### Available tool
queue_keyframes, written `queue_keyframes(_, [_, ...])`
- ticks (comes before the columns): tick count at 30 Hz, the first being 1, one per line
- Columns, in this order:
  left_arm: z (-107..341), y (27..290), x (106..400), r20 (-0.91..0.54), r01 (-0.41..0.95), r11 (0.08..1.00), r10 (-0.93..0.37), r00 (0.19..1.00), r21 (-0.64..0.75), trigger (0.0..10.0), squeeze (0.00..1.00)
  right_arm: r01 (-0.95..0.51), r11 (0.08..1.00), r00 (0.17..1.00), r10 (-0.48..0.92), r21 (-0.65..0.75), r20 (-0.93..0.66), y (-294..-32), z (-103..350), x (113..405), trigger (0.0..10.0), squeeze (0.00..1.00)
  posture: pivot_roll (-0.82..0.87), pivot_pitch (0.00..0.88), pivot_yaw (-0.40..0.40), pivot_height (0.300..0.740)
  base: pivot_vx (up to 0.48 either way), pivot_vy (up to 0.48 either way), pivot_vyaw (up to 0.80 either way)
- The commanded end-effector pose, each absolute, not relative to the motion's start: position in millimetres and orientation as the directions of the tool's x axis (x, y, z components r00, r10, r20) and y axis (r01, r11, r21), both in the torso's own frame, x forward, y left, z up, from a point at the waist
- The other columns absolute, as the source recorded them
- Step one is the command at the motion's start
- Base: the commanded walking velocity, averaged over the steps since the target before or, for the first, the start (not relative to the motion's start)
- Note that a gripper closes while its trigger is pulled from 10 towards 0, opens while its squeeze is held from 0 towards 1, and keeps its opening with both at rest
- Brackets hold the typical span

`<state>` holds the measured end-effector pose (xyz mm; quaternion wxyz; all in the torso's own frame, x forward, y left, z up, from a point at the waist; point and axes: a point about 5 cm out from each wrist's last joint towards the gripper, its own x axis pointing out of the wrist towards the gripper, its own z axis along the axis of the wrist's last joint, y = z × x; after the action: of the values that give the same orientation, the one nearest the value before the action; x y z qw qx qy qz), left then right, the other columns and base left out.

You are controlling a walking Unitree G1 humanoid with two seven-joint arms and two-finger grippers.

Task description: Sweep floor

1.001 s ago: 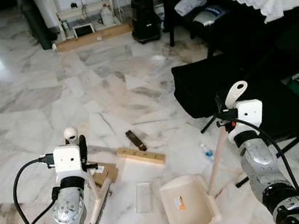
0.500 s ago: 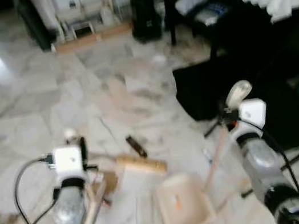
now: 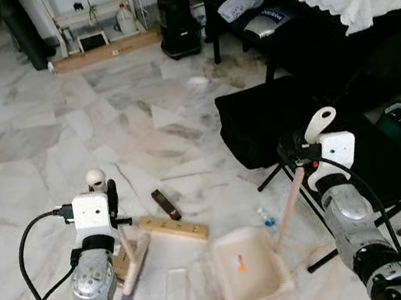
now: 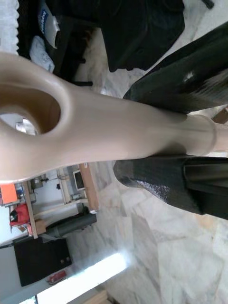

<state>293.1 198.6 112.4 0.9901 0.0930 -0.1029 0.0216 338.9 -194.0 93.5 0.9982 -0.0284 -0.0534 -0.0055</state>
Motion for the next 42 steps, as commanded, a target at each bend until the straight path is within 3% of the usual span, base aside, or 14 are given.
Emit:
queue_keyframes(1, [119.4, 201.3, 294.1, 0.238, -0.068, 0.977, 0.018, 0.971, 0.201, 10.0, 0.00, 0.015, 0.999, 0.991, -0.009, -0.043, 0.135, -192.3, 100.1, 341.6, 10.0, 0.00, 0.09, 0.094, -0.007, 0.740, 0.000, 0.000, 0.00])
queue_keyframes(20, [118.9, 190.8, 329.6, 0.192, -0.011, 0.989, -0.017, 0.981, 0.145, 10.0, 0.00, 0.022, 0.999, 0.998, -0.021, -0.023, 0.066, -186.2, 77.4, 329.5, 10.0, 0.00, 0.08, 0.161, 0.011, 0.740, 0.000, 0.000, 0.00])
queue_keyframes(35, [126.0, 193.3, 330.0, 0.239, -0.020, 0.990, -0.015, 0.971, 0.143, 10.0, 0.00, 0.028, 1.000, 0.996, -0.027, -0.006, 0.086, -176.8, 75.5, 326.1, 10.0, 0.00, 0.09, 0.232, 0.016, 0.740, 0.000, 0.000, 0.00])
queue_keyframes(42, [125.9, 197.0, 322.0, 0.256, -0.029, 0.988, -0.010, 0.967, 0.149, 10.0, 0.00, 0.133, 0.990, 0.982, -0.124, -0.055, 0.139, -185.4, 80.9, 324.1, 10.0, 0.00, 0.10, 0.242, 0.016, 0.740, 0.000, 0.000, 0.00])
